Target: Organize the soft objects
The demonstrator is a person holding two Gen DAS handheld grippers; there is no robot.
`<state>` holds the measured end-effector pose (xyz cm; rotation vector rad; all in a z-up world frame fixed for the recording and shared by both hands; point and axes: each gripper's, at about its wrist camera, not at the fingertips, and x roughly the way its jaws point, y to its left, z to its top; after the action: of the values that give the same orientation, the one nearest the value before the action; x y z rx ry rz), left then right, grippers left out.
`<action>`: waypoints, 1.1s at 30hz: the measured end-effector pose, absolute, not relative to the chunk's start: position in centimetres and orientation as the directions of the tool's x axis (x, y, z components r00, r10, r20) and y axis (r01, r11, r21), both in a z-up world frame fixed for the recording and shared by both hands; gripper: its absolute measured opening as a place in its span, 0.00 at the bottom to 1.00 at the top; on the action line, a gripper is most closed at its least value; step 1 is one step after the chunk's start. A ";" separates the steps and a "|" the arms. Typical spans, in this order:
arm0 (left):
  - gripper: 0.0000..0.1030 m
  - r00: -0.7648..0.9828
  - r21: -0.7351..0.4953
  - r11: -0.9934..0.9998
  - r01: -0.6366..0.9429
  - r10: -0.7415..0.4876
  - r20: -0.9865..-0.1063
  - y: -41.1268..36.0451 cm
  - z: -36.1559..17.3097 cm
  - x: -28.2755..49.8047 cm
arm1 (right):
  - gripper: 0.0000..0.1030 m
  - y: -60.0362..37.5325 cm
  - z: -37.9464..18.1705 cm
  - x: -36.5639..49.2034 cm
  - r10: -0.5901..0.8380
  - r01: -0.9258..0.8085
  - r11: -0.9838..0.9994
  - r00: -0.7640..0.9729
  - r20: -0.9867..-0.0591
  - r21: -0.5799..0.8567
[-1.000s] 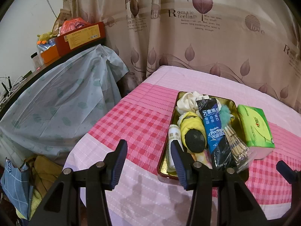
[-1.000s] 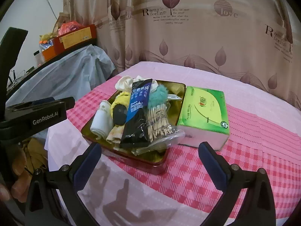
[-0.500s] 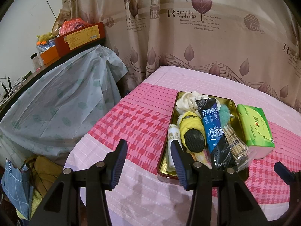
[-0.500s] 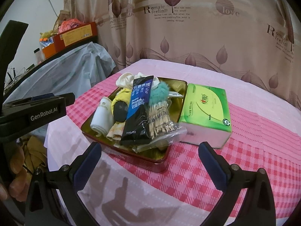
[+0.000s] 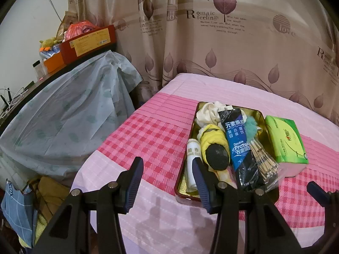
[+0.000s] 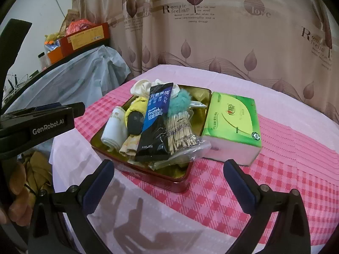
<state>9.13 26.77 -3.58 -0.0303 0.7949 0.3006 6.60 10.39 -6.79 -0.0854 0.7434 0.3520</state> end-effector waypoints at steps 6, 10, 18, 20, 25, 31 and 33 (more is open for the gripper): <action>0.47 0.659 0.090 0.956 -0.280 0.260 -0.706 26.7 -3.5 9.2 | 0.99 10.4 -7.0 6.6 0.283 -0.344 0.938 0.675 -0.682 0.049; 0.47 0.660 0.088 0.956 -0.279 0.258 -0.705 26.7 -3.5 9.2 | 0.99 10.6 -7.1 6.6 0.283 -0.347 0.937 0.671 -0.685 0.048; 0.47 0.660 0.086 0.957 -0.277 0.254 -0.707 26.6 -3.5 9.2 | 0.99 10.6 -7.2 6.5 0.284 -0.348 0.936 0.666 -0.690 0.050; 0.47 0.660 0.086 0.957 -0.275 0.254 -0.707 26.6 -3.5 9.2 | 0.99 10.7 -7.2 6.6 0.283 -0.347 0.937 0.667 -0.689 0.049; 0.47 0.660 0.087 0.958 -0.273 0.253 -0.707 26.6 -3.5 9.2 | 0.99 10.7 -7.2 6.5 0.284 -0.347 0.937 0.664 -0.692 0.051; 0.47 0.662 0.083 0.960 -0.269 0.246 -0.708 26.5 -3.4 9.3 | 0.99 10.8 -7.3 6.5 0.283 -0.349 0.936 0.662 -0.694 0.049; 0.47 0.664 0.082 0.961 -0.265 0.243 -0.707 26.4 -3.5 9.3 | 0.99 10.8 -7.3 6.5 0.282 -0.349 0.936 0.661 -0.696 0.048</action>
<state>9.32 26.44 -3.48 -0.0288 0.7941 0.2871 6.51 10.83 -7.35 -0.0919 0.7706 0.3573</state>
